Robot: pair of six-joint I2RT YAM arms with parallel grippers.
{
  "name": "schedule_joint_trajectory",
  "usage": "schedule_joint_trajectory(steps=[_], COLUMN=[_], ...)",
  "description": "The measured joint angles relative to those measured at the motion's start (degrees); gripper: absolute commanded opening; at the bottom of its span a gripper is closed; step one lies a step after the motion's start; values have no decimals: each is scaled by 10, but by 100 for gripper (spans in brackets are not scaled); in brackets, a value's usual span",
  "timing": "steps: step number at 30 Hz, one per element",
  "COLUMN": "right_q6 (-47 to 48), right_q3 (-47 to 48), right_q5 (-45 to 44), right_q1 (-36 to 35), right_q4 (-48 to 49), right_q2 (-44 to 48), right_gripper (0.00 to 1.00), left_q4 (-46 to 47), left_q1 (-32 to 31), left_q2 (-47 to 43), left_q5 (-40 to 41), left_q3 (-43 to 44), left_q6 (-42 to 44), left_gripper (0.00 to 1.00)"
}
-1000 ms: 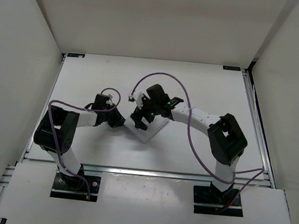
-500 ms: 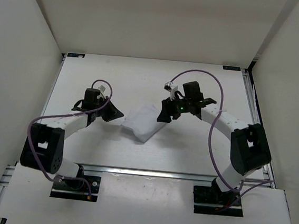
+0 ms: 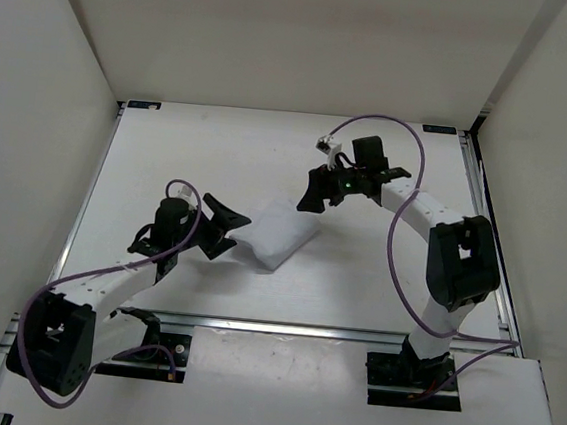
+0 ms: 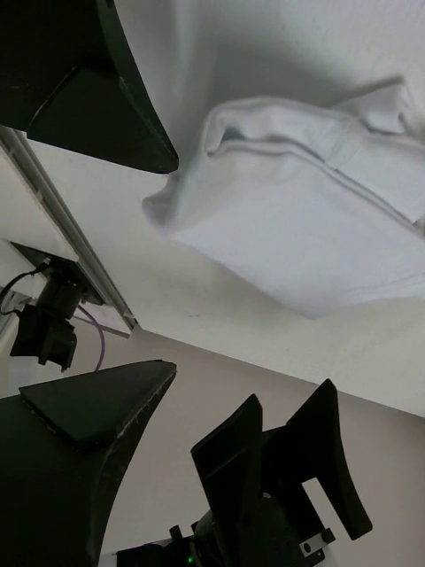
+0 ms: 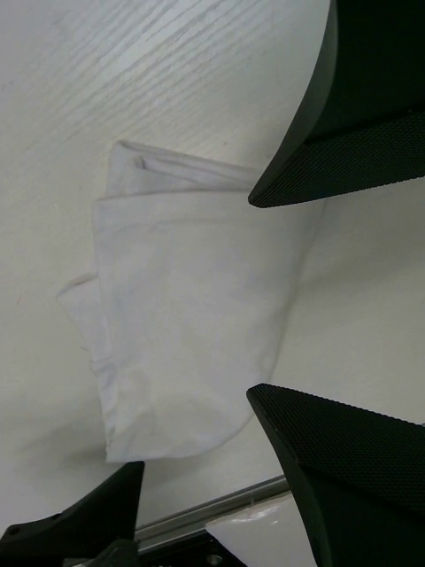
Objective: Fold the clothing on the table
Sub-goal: Fold the skirt
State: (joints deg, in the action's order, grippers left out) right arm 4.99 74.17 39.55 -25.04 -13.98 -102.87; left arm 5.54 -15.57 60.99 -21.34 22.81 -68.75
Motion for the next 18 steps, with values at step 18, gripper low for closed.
schedule_joint_trajectory(steps=[18], right_q6=[8], right_q3=[1], right_q5=[36], right_q1=[52], right_q4=[-28], right_q2=[-8], right_gripper=[84], left_q4=[61], left_q1=[-21], left_q2=[158], left_q5=[59], left_q3=[18], left_q6=[-13], left_gripper=[99])
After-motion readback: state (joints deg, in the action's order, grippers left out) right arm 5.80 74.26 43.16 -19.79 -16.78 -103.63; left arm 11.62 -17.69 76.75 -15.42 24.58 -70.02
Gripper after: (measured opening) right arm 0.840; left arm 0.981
